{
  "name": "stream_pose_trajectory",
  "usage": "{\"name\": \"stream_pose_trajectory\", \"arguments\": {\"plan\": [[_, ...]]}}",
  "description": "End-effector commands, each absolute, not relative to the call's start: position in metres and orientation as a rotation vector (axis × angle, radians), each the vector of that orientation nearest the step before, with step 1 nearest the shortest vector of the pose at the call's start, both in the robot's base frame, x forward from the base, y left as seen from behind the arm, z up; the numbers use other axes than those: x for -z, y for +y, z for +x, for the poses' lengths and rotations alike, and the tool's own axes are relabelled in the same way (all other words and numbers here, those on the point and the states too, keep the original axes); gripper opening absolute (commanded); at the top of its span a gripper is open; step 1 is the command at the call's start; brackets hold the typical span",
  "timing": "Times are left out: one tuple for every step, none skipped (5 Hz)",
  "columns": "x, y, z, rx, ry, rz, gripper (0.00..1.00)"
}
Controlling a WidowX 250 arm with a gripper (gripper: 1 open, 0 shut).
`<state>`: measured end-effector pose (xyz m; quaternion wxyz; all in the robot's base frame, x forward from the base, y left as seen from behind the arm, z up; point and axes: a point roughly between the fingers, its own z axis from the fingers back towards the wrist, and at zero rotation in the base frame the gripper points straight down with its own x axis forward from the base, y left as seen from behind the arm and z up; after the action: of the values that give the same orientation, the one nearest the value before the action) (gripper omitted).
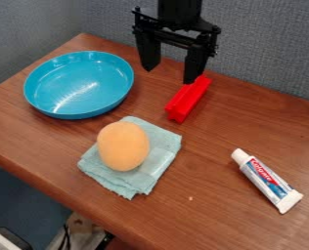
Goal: Put the toothpaste on the blue plate
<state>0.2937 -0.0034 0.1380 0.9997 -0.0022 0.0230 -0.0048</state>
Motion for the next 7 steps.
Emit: {"name": "stream_pose_trajectory", "arguments": {"plan": [[-0.13,-0.006,0.292,0.002,0.065,-0.011,1.0],[-0.12,-0.014,0.292,-0.021,0.081,-0.021,1.0],[-0.107,-0.044,0.295,-0.065,0.074,-0.04,1.0],[-0.098,-0.085,0.29,-0.105,0.059,-0.051,1.0],[-0.087,-0.125,0.284,-0.13,0.044,-0.069,1.0],[-0.074,-0.151,0.282,-0.199,0.02,-0.082,1.0],[-0.062,-0.163,0.279,-0.254,0.005,-0.101,1.0]]}}
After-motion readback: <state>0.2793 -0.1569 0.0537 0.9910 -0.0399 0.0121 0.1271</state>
